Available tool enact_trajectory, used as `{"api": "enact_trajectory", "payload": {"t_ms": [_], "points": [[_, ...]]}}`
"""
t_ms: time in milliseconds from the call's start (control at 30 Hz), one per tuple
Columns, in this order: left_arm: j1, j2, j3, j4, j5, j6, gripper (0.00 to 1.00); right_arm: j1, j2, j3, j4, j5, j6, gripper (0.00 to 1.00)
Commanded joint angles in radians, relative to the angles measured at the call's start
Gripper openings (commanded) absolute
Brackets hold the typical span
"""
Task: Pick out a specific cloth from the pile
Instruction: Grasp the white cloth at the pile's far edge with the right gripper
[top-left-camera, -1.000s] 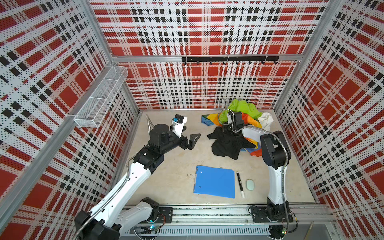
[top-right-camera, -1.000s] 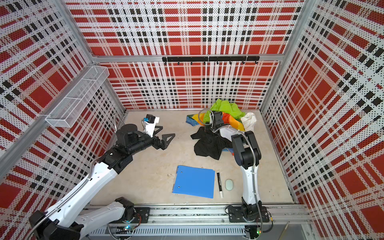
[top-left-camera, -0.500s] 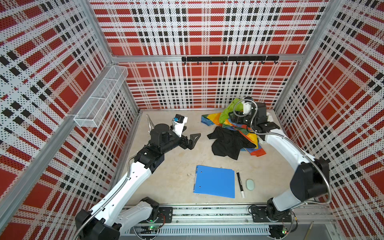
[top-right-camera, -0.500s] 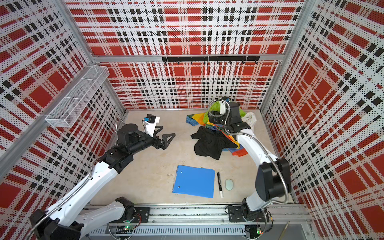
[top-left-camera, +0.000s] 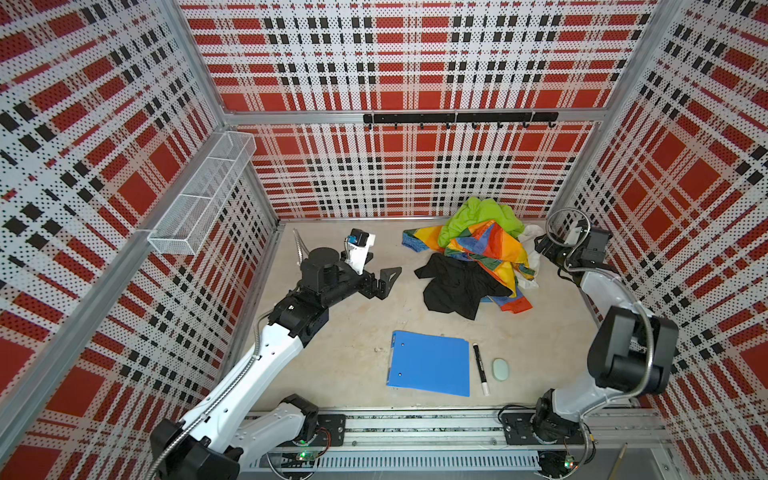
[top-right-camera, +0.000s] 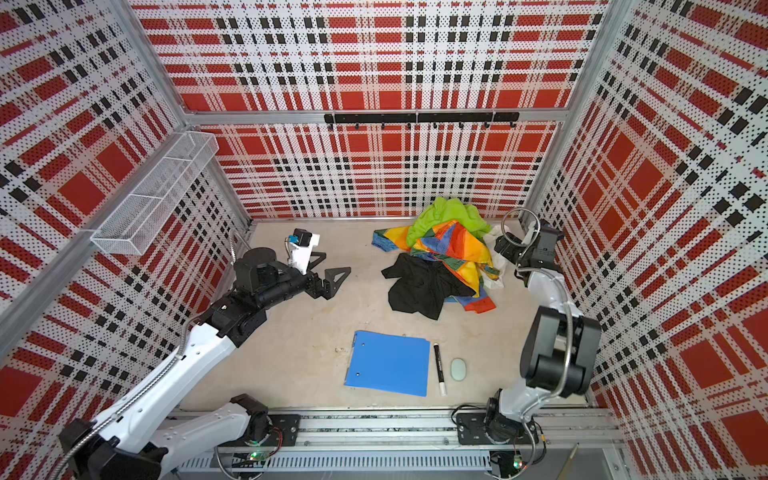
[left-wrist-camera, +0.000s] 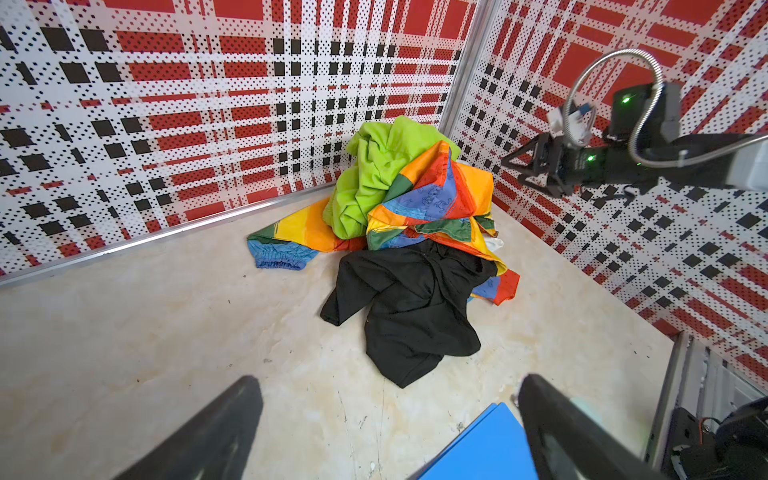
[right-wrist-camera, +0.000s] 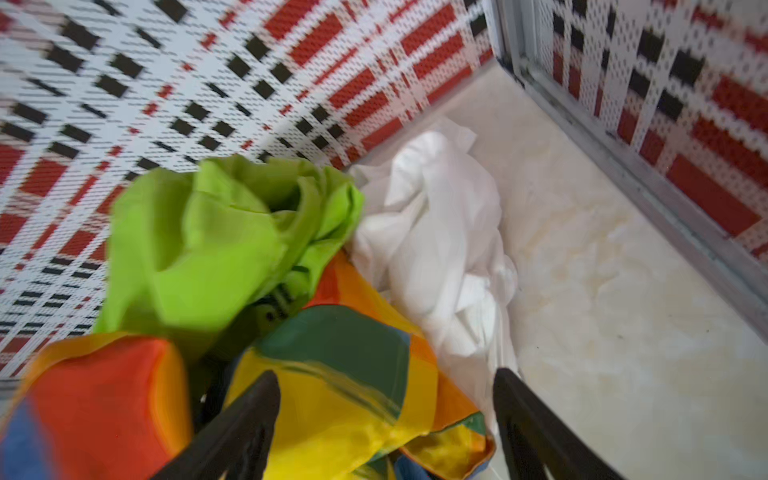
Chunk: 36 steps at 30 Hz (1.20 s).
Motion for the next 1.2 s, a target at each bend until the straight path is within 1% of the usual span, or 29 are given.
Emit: {"api": "enact_trajectory", "payload": {"t_ms": [0,133,333,433,533,567,600,633,733,767,833,900,967,1033,1167], "points": [[-0.007,-0.008,0.001,0.009,0.003,-0.004,0.99,-0.006,0.099,0.079,0.079,-0.036,0.002,0.92],[-0.006,-0.005,0.003,0.008,0.003,-0.004,0.99,-0.025,0.212,0.143,0.115,-0.04,0.037,0.92],[-0.006,0.0,0.004,0.004,-0.002,-0.006,0.99,-0.026,0.36,0.27,0.079,-0.019,0.044,0.93],[-0.005,0.003,0.007,0.001,-0.003,-0.007,0.99,-0.026,0.414,0.292,0.092,-0.025,0.083,0.93],[-0.005,0.003,0.007,0.0,-0.005,-0.006,0.99,-0.024,0.464,0.315,0.108,-0.052,0.097,0.89],[-0.006,0.003,0.007,-0.001,-0.004,-0.006,0.99,-0.023,0.473,0.319,0.115,-0.056,0.1,0.86],[-0.005,0.005,0.007,-0.001,-0.004,-0.005,0.99,-0.021,0.485,0.328,0.12,-0.06,0.1,0.82],[-0.005,0.005,0.007,-0.001,-0.005,-0.007,0.99,-0.019,0.498,0.336,0.12,-0.066,0.1,0.73],[-0.004,0.006,0.007,-0.001,-0.006,-0.006,0.99,-0.017,0.503,0.342,0.119,-0.061,0.094,0.35],[-0.005,0.006,0.007,-0.001,-0.006,-0.004,0.99,-0.017,0.487,0.332,0.123,-0.051,0.094,0.24],[-0.005,0.006,0.007,-0.001,-0.007,-0.004,0.99,-0.015,0.442,0.311,0.126,-0.02,0.084,0.12],[-0.005,0.002,0.007,-0.001,-0.007,-0.006,0.99,-0.009,0.384,0.299,0.102,0.039,0.058,0.09],[-0.005,-0.003,0.007,-0.002,-0.009,-0.005,0.99,-0.003,0.327,0.301,0.056,0.123,0.005,0.06],[-0.006,-0.005,0.008,-0.001,-0.009,-0.005,0.99,0.002,0.274,0.301,0.026,0.187,-0.025,0.05],[-0.007,-0.005,0.007,-0.003,-0.006,-0.007,0.99,0.021,0.177,0.302,-0.005,0.23,-0.087,0.04]]}}
